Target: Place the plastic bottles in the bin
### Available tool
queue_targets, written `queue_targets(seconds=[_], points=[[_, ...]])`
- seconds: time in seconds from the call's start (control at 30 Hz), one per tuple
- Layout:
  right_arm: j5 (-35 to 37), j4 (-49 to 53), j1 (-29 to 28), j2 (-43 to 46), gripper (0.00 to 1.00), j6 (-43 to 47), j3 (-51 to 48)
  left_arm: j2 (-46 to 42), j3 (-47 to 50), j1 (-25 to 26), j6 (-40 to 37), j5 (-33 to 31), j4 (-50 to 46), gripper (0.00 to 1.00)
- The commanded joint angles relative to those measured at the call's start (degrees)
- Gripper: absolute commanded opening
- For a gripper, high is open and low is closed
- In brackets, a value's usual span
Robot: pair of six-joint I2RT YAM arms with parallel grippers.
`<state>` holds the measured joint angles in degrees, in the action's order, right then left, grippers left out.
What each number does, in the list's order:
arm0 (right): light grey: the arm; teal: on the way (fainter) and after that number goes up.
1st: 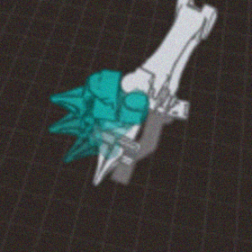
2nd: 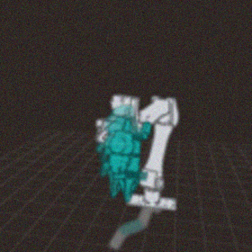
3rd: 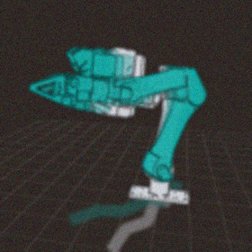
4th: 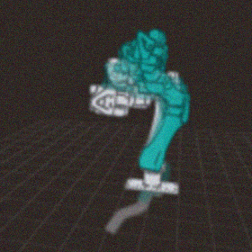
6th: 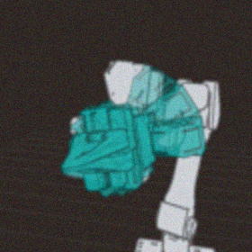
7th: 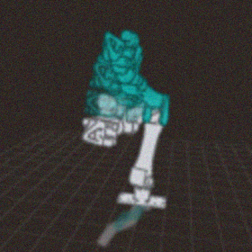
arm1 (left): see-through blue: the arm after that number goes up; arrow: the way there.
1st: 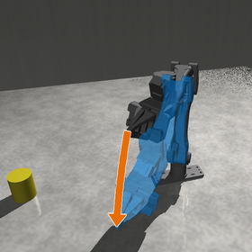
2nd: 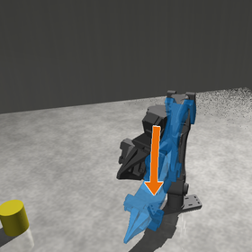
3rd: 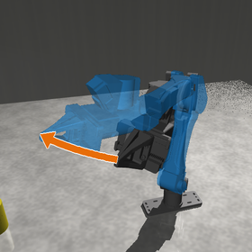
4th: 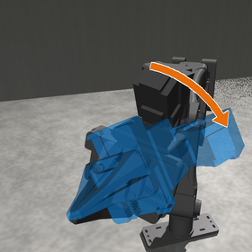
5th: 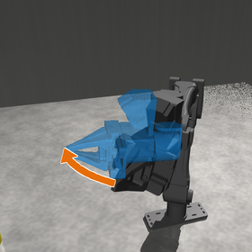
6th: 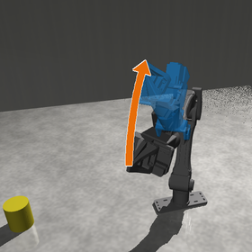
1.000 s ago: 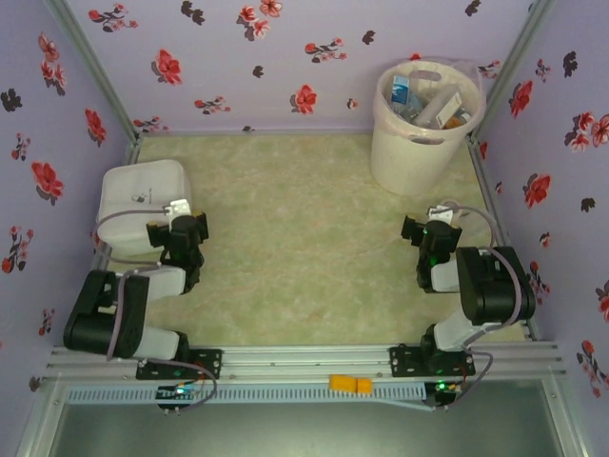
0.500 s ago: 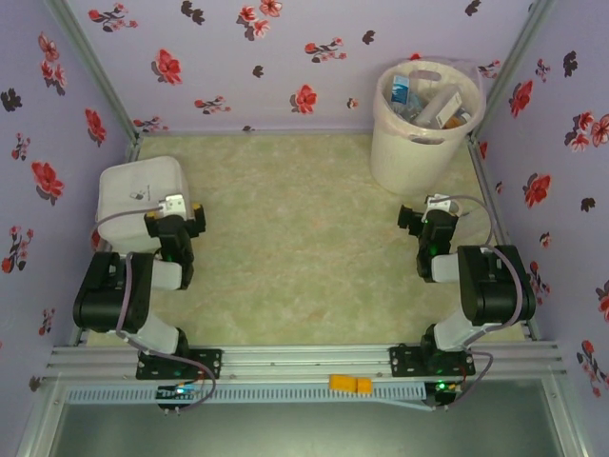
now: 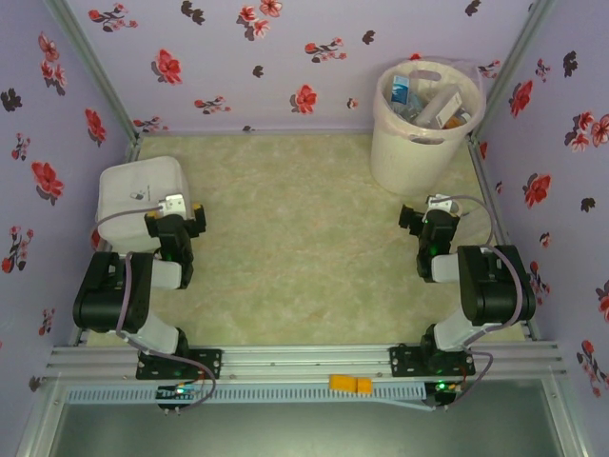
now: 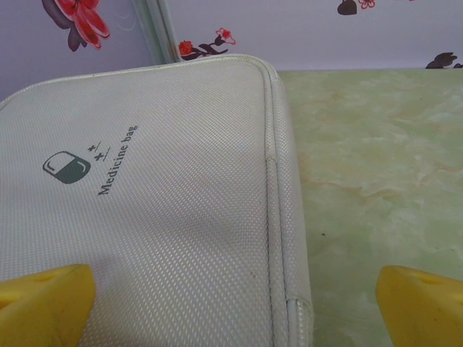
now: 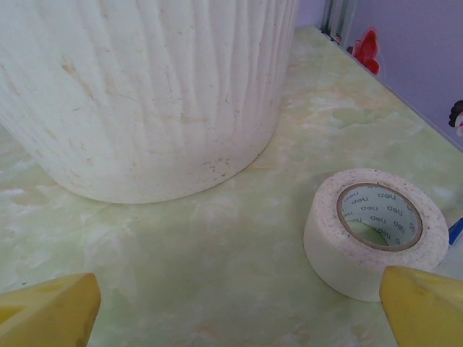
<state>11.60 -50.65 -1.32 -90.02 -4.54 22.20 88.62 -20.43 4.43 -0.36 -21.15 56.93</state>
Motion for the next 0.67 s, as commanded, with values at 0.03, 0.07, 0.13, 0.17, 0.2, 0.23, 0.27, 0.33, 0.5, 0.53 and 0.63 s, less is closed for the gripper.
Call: queue_targets(seconds=[0.03, 0.07, 0.13, 0.17, 0.2, 0.23, 0.27, 0.33, 0.5, 0.53, 0.63], points=[[1.29, -0.59, 0.01, 0.72, 1.0, -0.87, -0.21, 0.62, -0.66, -0.47, 1.33, 1.06, -1.39, 1.0], [1.06, -0.59, 0.0, 0.71, 1.0, -0.71, -0.22, 0.59, -0.67, -0.47, 1.32, 1.02, -1.44, 1.0], [1.05, -0.59, 0.0, 0.67, 1.0, -0.74, -0.15, 0.63, -0.67, -0.47, 1.32, 1.0, -1.39, 1.0], [0.98, -0.59, 0.0, 0.63, 1.0, -0.74, -0.22, 0.67, -0.67, -0.54, 1.28, 1.0, -1.45, 1.0], [1.01, -0.58, 0.0, 0.6, 1.0, -0.73, -0.18, 0.6, -0.67, -0.47, 1.33, 1.07, -1.38, 1.0], [1.02, -0.51, 0.0, 0.56, 1.0, -0.73, -0.14, 0.65, -0.66, -0.47, 1.32, 0.98, -1.38, 1.0], [0.98, -0.58, -0.01, 0.59, 1.0, -0.74, -0.21, 0.6, -0.62, -0.47, 1.33, 0.99, -1.38, 1.0], [0.91, -0.56, 0.0, 0.62, 1.0, -0.74, -0.19, 0.63, -0.67, -0.5, 1.33, 1.02, -1.38, 1.0], [0.1, 0.03, 0.0, 0.6, 1.0, -0.39, 0.15, 0.67, -0.65, -0.47, 1.33, 1.03, -1.39, 1.0], [0.1, 0.05, 0.0, 0.62, 1.0, -0.38, 0.2, 0.62, -0.67, -0.48, 1.31, 0.97, -1.42, 1.0], [0.26, -0.58, 0.0, 0.69, 1.0, -0.43, -0.13, 0.62, -0.62, -0.47, 1.28, 1.07, -1.46, 1.0]])
